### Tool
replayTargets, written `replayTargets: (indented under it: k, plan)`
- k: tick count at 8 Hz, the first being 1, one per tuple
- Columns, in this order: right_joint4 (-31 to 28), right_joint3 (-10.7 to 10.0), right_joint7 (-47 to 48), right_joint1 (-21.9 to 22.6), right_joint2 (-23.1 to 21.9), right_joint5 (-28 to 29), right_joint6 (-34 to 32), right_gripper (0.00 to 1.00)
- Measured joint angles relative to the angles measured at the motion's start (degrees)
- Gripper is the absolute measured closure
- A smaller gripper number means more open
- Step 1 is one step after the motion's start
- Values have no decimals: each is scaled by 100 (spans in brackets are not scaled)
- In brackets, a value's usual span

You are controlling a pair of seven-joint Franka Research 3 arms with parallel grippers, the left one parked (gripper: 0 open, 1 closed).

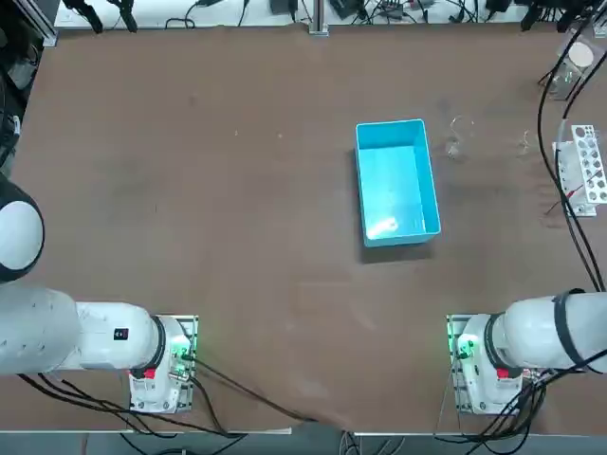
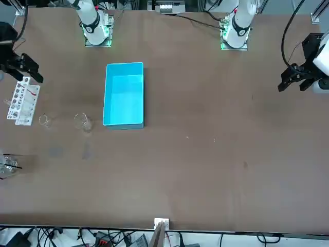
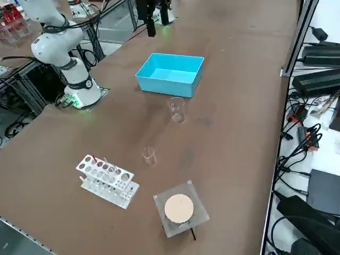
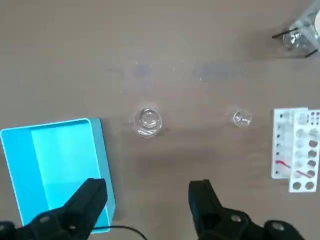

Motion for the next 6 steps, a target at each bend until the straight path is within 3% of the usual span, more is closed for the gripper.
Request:
replayTargets:
  k: [1, 3, 6]
  plan:
    - [-1, -7, 386, -19, 77, -38, 8, 0]
    - [-62, -37, 785, -34, 251, -678, 8, 0]
    - [-631, -71, 1652, -120, 451, -1176, 485, 0]
